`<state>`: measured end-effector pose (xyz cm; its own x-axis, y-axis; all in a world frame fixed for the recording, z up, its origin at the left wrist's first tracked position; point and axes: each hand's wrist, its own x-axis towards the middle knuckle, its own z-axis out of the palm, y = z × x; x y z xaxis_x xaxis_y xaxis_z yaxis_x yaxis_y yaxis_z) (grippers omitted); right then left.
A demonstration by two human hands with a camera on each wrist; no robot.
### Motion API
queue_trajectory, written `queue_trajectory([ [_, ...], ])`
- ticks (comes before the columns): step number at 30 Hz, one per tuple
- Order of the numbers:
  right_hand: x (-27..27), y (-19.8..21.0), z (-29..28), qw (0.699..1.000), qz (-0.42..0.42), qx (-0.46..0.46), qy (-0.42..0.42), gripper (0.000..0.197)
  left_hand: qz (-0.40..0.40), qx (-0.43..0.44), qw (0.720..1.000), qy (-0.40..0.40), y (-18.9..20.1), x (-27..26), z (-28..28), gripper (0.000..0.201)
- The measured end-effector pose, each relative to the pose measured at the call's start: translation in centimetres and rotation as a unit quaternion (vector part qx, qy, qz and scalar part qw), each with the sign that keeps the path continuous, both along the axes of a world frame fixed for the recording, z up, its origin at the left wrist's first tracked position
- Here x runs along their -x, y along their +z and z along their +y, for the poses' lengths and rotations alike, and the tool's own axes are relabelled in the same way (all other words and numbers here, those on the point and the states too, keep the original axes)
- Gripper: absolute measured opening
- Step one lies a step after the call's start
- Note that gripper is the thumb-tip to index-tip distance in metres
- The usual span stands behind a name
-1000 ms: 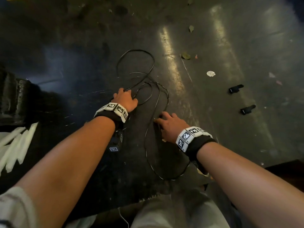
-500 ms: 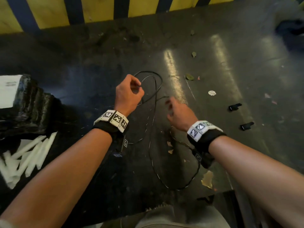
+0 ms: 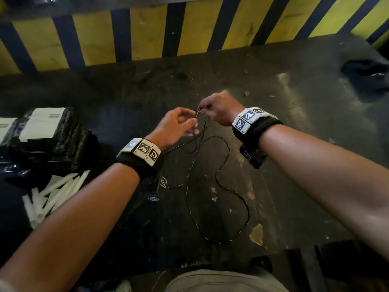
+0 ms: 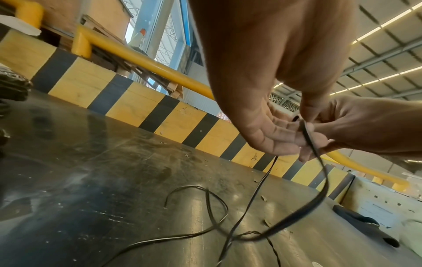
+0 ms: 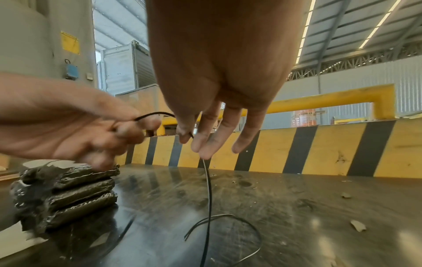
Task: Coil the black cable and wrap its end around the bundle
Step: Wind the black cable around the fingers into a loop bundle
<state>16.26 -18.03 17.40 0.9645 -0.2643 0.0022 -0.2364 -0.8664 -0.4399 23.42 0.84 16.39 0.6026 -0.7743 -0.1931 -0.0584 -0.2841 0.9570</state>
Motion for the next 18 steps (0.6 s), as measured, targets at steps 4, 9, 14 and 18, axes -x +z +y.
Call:
queue_trajectory([
  [4,1.4,1.2,-2.0,0.997,-0.050,-0.001,-0.064,0.021,0.037,-0.051,0.992,-0.106,-0.1,2.4,0.8,0.028],
  [9,2.9,2.2,-3.9,0.995,-0.070,0.010,-0.064,0.020,0.110,-0.073,0.981,-0.144,0.8,5.7,1.1,0.031],
  [14,4.1,2.7,-5.2,0.993,-0.091,0.001,-0.072,0.019,0.167,-0.053,0.962,-0.210,3.1,8.3,0.0,0.040],
  [18,5.4,2.4,-6.5,0.993,-0.086,0.002,-0.076,0.019,0.169,-0.038,0.956,-0.236,4.4,9.9,-1.0,0.042],
])
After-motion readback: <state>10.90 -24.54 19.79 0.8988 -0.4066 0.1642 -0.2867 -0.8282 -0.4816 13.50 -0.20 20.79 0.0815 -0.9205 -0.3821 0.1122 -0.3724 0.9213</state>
